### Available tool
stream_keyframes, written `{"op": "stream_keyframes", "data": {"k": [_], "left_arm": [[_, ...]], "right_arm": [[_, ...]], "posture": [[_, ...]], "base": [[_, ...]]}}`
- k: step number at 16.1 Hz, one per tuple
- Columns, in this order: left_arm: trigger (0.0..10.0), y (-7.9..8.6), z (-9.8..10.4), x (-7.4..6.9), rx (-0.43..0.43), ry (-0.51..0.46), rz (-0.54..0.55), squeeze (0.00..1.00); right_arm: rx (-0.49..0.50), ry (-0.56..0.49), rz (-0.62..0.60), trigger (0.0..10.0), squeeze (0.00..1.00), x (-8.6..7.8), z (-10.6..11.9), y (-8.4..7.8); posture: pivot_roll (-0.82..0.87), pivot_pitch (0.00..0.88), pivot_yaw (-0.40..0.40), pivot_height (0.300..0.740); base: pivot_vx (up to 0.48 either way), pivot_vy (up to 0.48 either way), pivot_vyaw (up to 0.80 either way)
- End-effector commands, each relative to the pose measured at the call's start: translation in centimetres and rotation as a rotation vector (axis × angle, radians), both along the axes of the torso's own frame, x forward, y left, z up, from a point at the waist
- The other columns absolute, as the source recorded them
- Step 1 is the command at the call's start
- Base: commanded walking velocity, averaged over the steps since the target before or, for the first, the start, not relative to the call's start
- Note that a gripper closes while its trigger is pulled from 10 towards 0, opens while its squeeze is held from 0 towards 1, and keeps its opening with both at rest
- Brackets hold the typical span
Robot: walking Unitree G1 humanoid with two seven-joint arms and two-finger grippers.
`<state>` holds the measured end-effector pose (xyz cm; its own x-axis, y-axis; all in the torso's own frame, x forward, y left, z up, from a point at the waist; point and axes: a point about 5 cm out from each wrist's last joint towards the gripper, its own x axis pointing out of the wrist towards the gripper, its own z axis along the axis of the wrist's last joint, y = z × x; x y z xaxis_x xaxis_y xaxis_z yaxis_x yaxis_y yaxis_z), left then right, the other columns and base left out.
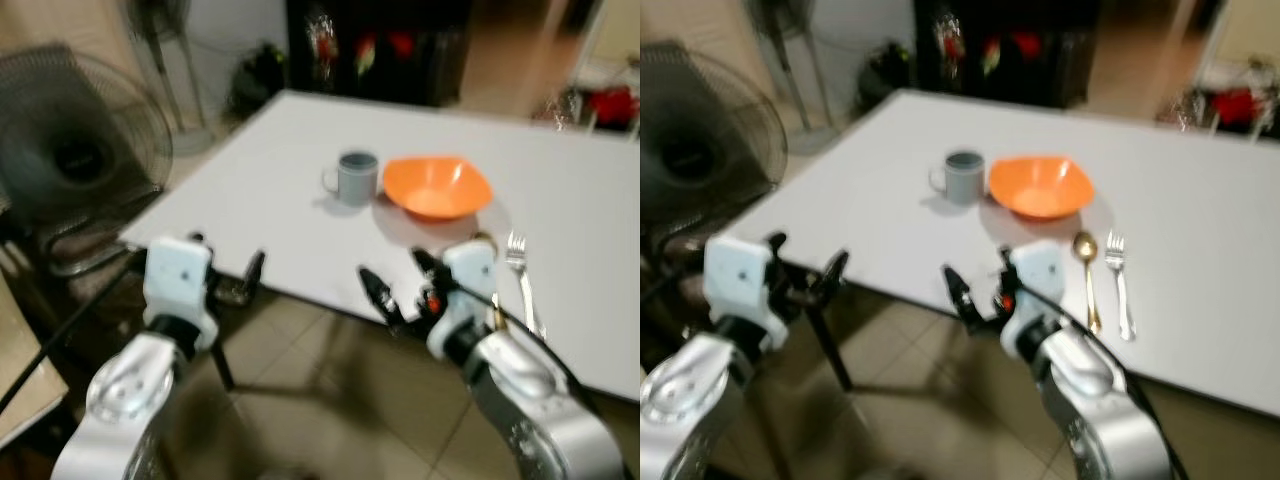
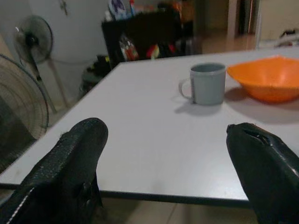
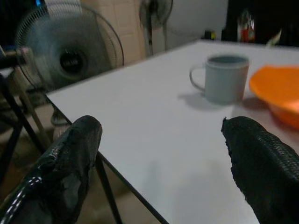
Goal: Setting the table
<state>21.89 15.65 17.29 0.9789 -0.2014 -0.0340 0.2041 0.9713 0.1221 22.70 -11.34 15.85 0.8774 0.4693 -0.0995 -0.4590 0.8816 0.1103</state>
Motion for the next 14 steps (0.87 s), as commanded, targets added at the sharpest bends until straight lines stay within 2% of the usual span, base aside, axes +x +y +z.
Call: {"op": "stream_keyframes", "data": {"k": [1, 3, 5, 10, 11, 12, 14], "left_arm": [[10.0, 0.1, 0.1, 0.2, 0.015, -0.005, 0.004, 0.0], [10.0, 0.3, 0.1, 0.2, -0.029, 0.006, 0.025, 0.0], [10.0, 0.9, 0.3, 0.5, -0.022, -0.01, 0.053, 0.0], [10.0, 1.3, 0.5, 0.4, -0.009, -0.013, 0.057, 0.0], [10.0, 1.3, 0.5, 0.4, 0.002, -0.013, 0.05, 0.0], [10.0, 1.2, 0.6, 0.5, 0.035, -0.024, 0.046, 0.0], [10.0, 1.2, 0.7, 0.7, 0.047, -0.027, 0.058, 0.0]], "right_arm": [[0.006, -0.01, 0.008, 10.0, 1.0, 0.5, -0.2, 0.1], [0.022, -0.024, -0.003, 10.0, 1.0, 1.0, -0.1, 0.0], [0.081, -0.02, -0.027, 10.0, 1.0, 1.4, 0.0, 0.0], [0.128, -0.002, -0.03, 10.0, 1.0, 1.5, -0.4, 0.4], [0.126, 0.003, -0.023, 10.0, 1.0, 1.4, -0.5, 0.5], [0.121, 0.005, -0.016, 10.0, 1.0, 1.4, -0.6, 0.6], [0.114, 0.003, -0.006, 10.0, 1.0, 1.4, -0.6, 0.8]], "posture": [[0.0, 0.0, 0.063, 0.74], [0.01, 0.0, 0.06, 0.74], [0.02, 0.0, 0.047, 0.74], [0.02, 0.0, 0.055, 0.74], [0.02, 0.0, 0.056, 0.74], [0.02, 0.0, 0.056, 0.74], [0.03, 0.0, 0.06, 0.74]], "base": [[0.0, -0.48, 0.8], [0.0, 0.0, 0.8], [0.0, 0.48, 0.0], [0.0, 0.48, 0.0], [0.0, 0.0, 0.0], [0.0, -0.247, 0.8], [0.0, -0.48, 0.8]]}}
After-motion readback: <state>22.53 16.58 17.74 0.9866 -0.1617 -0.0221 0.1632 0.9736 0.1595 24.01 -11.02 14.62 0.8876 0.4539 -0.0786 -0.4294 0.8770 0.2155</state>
